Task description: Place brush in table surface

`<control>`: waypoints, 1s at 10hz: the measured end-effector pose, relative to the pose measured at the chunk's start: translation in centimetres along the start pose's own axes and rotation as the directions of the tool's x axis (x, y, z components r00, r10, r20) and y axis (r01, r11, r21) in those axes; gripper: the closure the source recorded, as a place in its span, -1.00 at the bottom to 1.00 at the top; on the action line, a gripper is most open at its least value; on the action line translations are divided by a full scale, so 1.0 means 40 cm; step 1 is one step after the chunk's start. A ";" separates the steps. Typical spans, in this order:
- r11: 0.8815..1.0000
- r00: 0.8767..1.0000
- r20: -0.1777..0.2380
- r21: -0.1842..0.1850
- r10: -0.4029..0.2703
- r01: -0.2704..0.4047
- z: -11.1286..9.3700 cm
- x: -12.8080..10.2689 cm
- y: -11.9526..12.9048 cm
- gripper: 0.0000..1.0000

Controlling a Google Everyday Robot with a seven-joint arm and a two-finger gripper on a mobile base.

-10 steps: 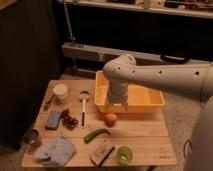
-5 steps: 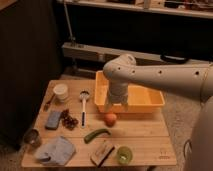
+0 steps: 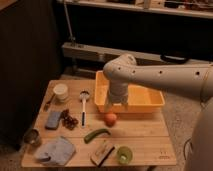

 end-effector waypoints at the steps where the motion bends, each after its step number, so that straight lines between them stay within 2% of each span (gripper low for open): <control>1: 1.000 0.999 0.035 -0.004 -0.015 0.016 -0.005 -0.031 0.012 -0.30; 3: 0.998 0.995 0.089 -0.032 -0.050 0.053 -0.018 -0.101 0.072 -0.30; 4: 0.996 0.990 0.118 -0.051 -0.071 0.078 -0.025 -0.144 0.122 -0.30; 6: 0.989 0.977 0.182 -0.078 -0.110 0.126 -0.036 -0.215 0.201 -0.30; 7: 0.984 0.965 0.232 -0.093 -0.124 0.149 -0.048 -0.253 0.230 -0.30; 8: 0.977 0.946 0.290 -0.110 -0.143 0.182 -0.063 -0.286 0.263 -0.30; 10: 0.971 0.925 0.346 -0.113 -0.160 0.210 -0.102 -0.309 0.284 -0.30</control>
